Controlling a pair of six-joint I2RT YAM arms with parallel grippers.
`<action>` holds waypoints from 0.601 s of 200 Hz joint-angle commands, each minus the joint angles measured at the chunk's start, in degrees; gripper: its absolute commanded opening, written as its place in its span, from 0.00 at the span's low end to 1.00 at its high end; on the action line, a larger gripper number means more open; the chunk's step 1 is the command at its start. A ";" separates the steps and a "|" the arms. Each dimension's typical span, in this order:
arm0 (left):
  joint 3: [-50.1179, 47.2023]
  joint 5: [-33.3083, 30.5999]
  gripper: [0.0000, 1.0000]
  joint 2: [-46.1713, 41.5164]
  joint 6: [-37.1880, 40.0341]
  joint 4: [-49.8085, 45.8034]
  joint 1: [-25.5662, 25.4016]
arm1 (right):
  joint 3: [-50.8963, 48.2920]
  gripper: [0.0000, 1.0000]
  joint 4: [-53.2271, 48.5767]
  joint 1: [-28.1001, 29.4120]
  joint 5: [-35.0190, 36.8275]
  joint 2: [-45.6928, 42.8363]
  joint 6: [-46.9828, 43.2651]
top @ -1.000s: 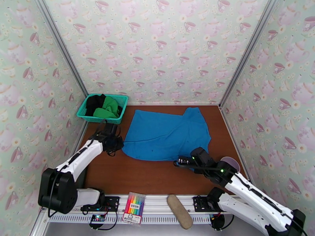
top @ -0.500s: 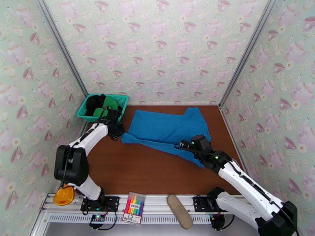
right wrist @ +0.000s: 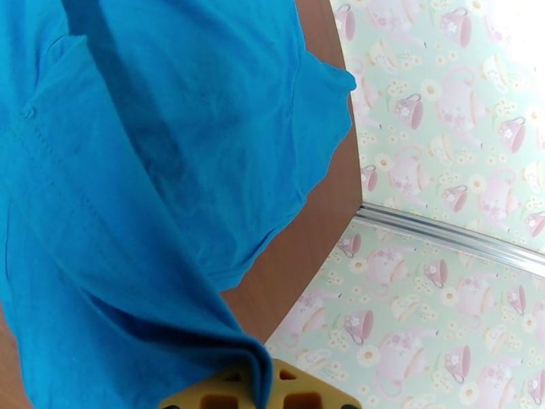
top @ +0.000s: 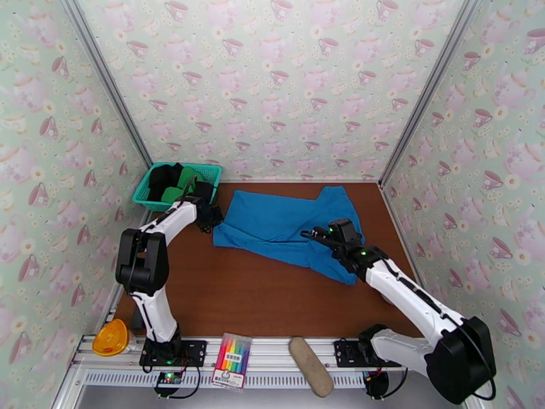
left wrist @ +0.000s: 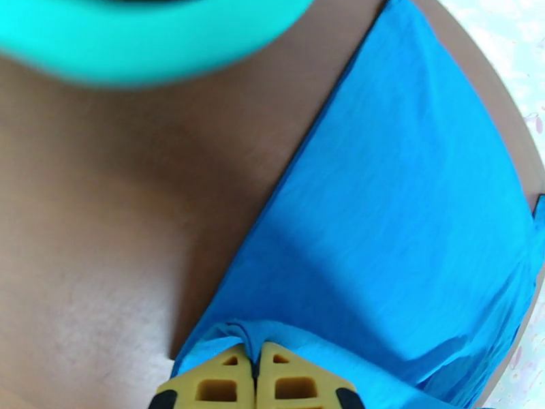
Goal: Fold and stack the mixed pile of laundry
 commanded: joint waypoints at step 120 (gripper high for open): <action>5.69 2.20 0.00 10.34 -0.47 -0.02 -0.13 | 3.98 0.00 13.91 -6.76 -4.17 15.55 2.60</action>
